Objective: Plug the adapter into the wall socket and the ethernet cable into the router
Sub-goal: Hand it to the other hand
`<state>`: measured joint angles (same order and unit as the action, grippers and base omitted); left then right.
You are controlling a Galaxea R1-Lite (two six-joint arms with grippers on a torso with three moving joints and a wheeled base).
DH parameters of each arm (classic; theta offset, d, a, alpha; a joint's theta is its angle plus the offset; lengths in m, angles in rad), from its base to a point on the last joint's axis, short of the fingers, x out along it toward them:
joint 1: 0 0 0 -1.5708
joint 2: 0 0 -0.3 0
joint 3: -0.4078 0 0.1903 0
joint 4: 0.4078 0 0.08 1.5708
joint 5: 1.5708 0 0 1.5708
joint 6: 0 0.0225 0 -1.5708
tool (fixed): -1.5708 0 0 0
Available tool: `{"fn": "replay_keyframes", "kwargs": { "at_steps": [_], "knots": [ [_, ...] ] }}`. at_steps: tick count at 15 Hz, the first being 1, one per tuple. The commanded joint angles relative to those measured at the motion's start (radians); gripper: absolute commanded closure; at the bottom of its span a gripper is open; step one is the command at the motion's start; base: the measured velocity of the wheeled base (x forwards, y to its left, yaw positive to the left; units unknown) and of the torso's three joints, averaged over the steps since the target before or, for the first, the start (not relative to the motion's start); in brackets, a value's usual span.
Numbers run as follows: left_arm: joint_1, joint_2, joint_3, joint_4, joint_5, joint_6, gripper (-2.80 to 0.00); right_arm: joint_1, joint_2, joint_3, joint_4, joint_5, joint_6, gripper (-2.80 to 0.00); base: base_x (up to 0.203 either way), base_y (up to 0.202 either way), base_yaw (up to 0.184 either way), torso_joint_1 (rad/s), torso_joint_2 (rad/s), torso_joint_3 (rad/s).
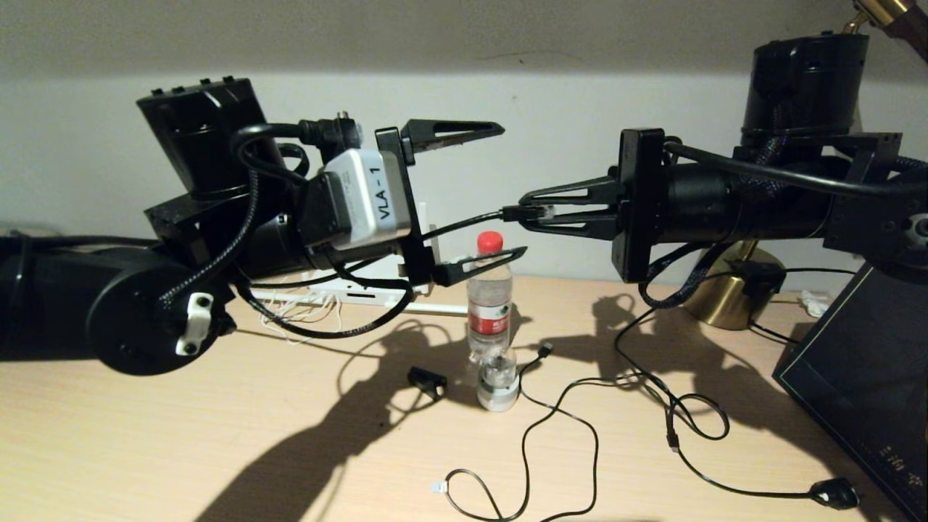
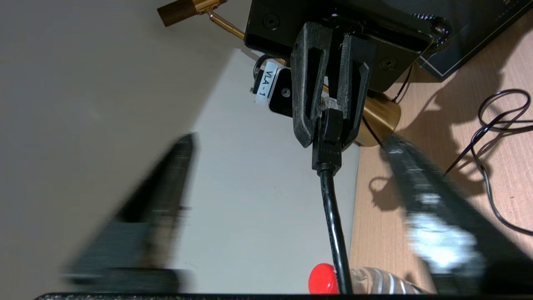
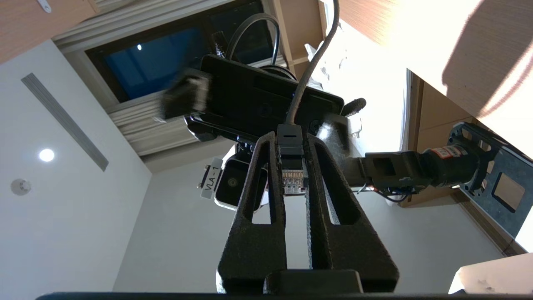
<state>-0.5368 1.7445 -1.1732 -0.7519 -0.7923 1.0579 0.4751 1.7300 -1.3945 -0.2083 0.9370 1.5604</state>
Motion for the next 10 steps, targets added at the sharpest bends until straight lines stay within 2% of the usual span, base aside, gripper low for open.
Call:
{"fn": "replay_keyframes", "kwargs": {
  "at_steps": [1,10],
  "knots": [
    [0.000,0.003,0.001,-0.004,-0.004,0.005,0.00,0.000,0.002,0.000,-0.002,0.005,0.009,0.00,0.000,0.000,0.000,0.000,0.00,0.000],
    [0.000,0.001,0.010,-0.004,-0.004,0.005,0.00,-0.001,-0.012,0.002,0.000,0.006,0.010,0.00,0.000,0.000,0.000,0.000,0.00,0.000]
  ]
}}
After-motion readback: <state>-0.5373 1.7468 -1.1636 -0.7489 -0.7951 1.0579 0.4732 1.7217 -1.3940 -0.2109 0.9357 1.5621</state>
